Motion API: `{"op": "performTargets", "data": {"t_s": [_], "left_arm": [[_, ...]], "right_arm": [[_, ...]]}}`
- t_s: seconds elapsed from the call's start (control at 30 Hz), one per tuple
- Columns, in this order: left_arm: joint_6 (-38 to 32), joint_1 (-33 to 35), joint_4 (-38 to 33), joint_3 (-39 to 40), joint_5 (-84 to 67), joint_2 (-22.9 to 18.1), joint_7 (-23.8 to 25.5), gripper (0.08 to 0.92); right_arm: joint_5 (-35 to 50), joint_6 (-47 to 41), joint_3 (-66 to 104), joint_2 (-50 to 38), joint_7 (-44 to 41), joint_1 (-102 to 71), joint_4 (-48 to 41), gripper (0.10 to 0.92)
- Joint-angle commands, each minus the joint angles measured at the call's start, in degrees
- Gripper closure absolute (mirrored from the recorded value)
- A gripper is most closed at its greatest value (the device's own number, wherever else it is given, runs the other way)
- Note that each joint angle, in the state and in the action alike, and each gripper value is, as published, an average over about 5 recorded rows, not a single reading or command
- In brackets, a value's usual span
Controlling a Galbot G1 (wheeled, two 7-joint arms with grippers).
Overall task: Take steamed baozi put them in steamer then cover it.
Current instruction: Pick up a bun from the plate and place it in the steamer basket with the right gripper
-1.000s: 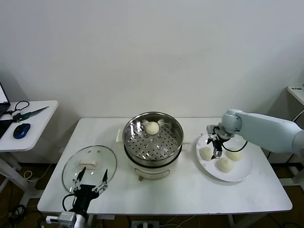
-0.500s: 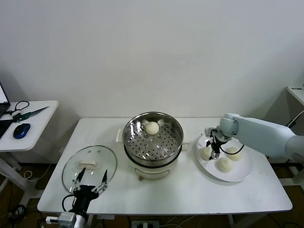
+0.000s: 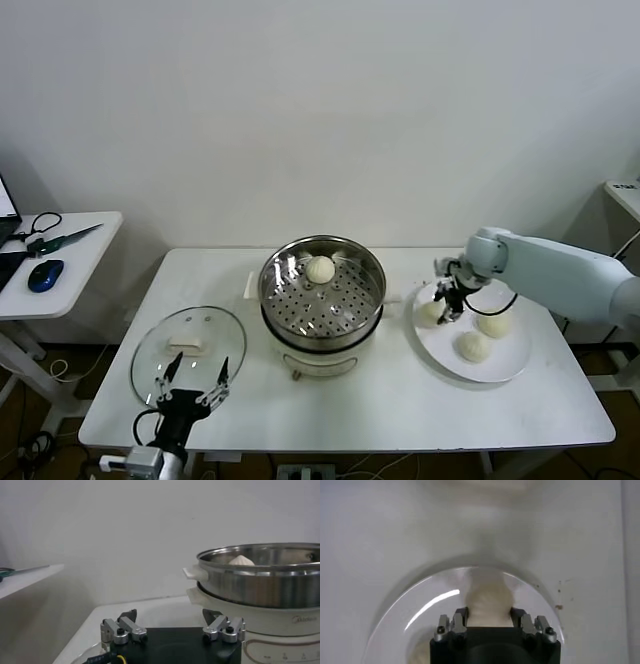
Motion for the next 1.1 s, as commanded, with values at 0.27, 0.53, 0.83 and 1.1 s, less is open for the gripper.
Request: {"op": "performTargets", "data": {"t_s": [0.27, 0.53, 0.83, 1.1], "left_arm": [[1.41, -0.23, -1.28, 0.17, 0.68, -0.06, 0.16, 0.177], [1.97, 0.03, -2.44, 0.91, 1.23, -0.74, 0.16, 0.177], [2.81, -0.02, -3.87, 0.87, 1.65, -1.05, 0.29, 0.177], [2.76, -0.16, -3.35, 0.81, 1.55, -1.16, 0.27, 0.177]], "right_arm": [[23.59, -1.62, -12.93, 7.36, -4.78, 37.28, 16.48, 0.440], [31.00, -10.67, -3.61, 18.67, 6.42, 29.89, 23.07, 0.439], [28.88, -16.29, -3.82, 27.15, 15.60, 16.18, 20.74, 0.431], [22.77, -17.52, -4.53, 28.64, 18.23, 8.63, 13.92, 0.437]]}}
